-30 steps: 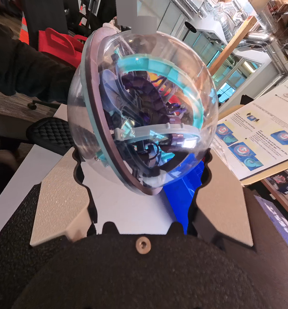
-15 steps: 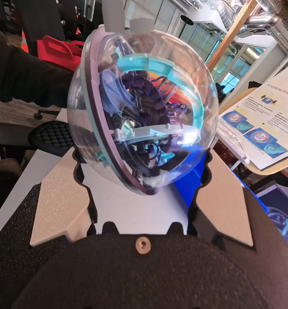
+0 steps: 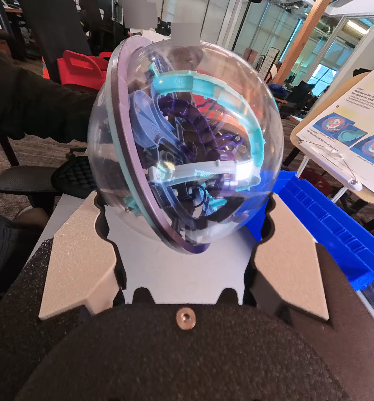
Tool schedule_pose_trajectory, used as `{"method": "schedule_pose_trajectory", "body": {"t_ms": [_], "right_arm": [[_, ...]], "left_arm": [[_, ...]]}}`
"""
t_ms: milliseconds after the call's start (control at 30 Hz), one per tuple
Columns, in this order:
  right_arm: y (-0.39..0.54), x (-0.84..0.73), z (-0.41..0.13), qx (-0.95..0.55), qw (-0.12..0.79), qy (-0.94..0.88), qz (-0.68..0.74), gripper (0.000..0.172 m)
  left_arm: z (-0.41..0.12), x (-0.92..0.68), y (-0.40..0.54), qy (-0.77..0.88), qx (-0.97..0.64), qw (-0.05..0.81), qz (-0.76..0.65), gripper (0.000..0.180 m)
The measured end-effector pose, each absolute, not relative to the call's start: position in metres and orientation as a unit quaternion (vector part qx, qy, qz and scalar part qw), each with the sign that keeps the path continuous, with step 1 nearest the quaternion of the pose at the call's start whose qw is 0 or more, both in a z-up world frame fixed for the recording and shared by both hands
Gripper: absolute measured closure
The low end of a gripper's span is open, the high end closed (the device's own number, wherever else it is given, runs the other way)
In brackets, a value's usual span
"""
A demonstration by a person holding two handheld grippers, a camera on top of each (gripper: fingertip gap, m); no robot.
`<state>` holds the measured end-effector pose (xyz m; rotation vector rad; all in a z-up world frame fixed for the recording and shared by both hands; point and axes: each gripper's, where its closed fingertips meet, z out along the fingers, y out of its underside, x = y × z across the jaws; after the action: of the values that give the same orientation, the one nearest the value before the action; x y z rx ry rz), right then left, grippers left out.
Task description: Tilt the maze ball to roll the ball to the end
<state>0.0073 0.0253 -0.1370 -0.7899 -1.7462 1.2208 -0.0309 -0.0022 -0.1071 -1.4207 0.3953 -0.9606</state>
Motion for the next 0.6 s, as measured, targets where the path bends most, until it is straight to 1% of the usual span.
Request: {"method": "schedule_pose_trajectory", "body": {"t_ms": [600], "right_arm": [[0.02,0.002,-0.119,-0.322,0.404,-0.702,0.489,0.03]], "left_arm": [[-0.099,-0.038,-0.007,0.15,-0.593,0.641,-0.463,0.055]]}}
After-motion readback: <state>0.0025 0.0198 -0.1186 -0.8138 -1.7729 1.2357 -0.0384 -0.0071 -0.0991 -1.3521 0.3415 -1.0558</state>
